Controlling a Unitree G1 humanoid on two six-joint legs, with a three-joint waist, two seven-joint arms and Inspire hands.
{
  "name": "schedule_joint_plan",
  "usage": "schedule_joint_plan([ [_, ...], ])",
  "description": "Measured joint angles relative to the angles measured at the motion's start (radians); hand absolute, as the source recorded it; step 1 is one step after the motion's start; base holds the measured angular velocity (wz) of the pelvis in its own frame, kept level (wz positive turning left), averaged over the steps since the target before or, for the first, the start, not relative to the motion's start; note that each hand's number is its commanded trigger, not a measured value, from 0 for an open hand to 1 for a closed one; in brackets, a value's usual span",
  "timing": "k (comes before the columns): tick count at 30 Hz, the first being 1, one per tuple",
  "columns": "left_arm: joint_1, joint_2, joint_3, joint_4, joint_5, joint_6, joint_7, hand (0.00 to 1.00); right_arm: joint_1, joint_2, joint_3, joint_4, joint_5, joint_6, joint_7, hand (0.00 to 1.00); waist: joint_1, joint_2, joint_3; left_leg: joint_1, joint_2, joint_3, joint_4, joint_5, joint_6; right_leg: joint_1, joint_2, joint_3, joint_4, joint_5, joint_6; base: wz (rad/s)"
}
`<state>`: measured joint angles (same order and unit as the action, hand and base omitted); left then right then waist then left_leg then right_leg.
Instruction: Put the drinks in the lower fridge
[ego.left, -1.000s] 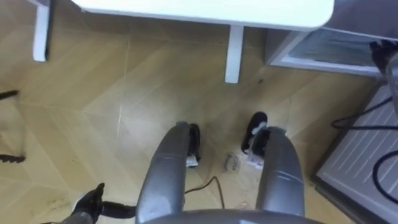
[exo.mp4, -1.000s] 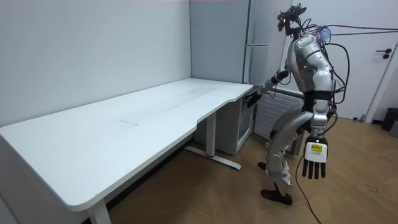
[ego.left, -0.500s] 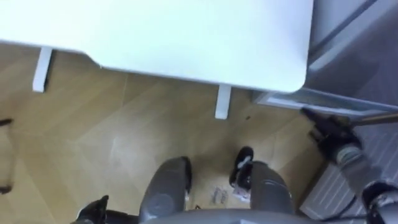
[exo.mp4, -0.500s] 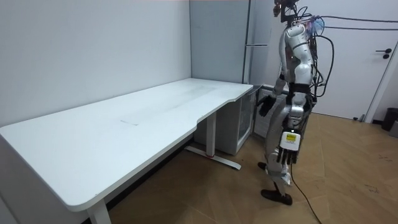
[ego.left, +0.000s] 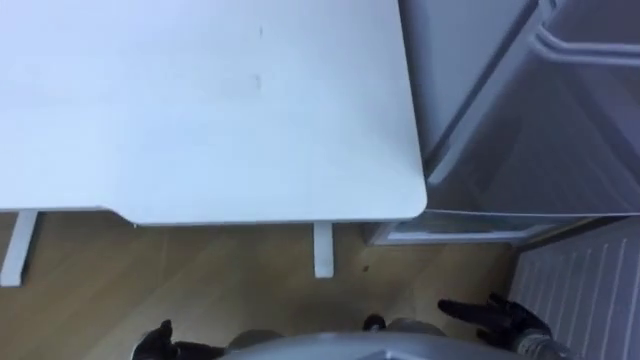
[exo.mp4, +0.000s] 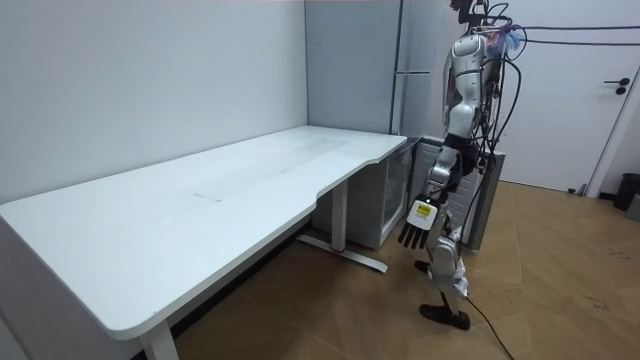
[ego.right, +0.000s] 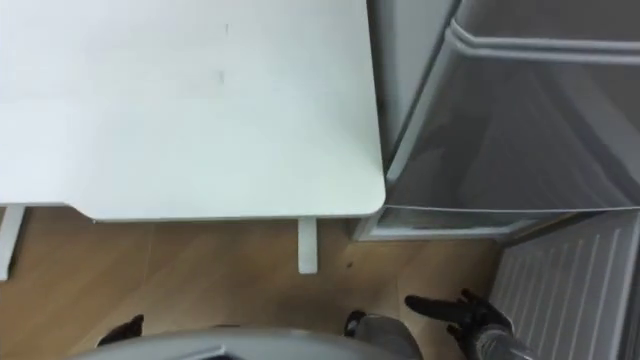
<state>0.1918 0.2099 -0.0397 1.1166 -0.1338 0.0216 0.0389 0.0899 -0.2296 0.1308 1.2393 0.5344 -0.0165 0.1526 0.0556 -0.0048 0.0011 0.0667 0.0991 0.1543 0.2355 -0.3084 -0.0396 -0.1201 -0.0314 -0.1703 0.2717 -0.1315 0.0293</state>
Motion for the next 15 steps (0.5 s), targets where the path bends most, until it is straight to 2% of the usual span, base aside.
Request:
schedule_joint_plan([
  [4, 0.000, -0.004, 0.018, 0.001, 0.042, 0.020, 0.002, 0.00, 0.008, 0.006, -0.019, 0.002, -0.060, 0.018, -0.010, 0.00, -0.008, -0.001, 0.0017, 0.021, 0.001, -0.003, -0.009, 0.000, 0.000, 0.025, 0.004, 0.000, -0.019, 0.002, 0.004, 0.01],
  [11, 0.015, -0.013, 0.037, 0.000, 0.107, 0.022, 0.037, 0.00, 0.001, 0.023, -0.056, -0.010, -0.119, 0.018, -0.036, 0.00, -0.023, -0.004, 0.0036, 0.052, 0.004, -0.001, -0.031, 0.000, 0.001, 0.053, 0.011, 0.001, -0.034, 0.005, 0.006, -0.01],
  [15, 0.024, -0.012, 0.074, 0.000, 0.173, 0.020, 0.048, 0.00, 0.004, 0.021, -0.099, -0.046, -0.169, 0.020, -0.071, 0.00, -0.026, -0.014, 0.0091, 0.067, 0.008, 0.012, -0.038, 0.001, 0.000, 0.057, 0.016, 0.011, -0.030, 0.005, 0.005, -0.09],
])
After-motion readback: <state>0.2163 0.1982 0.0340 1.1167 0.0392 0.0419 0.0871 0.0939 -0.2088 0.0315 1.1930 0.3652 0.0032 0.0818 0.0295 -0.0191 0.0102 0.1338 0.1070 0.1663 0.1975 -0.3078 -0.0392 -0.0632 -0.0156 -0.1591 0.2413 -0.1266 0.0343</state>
